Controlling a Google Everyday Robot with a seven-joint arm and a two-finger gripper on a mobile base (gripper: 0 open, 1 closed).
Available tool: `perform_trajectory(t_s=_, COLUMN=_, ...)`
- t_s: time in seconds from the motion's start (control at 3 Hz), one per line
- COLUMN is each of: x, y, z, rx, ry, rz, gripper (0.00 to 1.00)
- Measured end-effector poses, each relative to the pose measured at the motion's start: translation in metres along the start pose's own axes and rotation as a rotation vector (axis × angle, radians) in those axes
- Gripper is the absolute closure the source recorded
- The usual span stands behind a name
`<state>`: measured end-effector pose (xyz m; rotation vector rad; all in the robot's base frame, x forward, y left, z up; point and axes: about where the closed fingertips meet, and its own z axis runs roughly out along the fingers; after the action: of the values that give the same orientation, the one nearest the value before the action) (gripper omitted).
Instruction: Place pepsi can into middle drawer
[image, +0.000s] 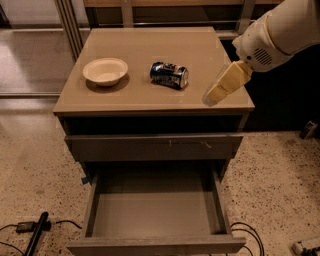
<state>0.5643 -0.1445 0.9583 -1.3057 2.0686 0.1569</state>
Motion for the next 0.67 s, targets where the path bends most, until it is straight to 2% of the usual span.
perform_trajectory(t_s=0.67, x=-0.039, y=-0.020, z=0.054, rx=-0.031, ry=-0.156, rz=-0.070, gripper=0.00)
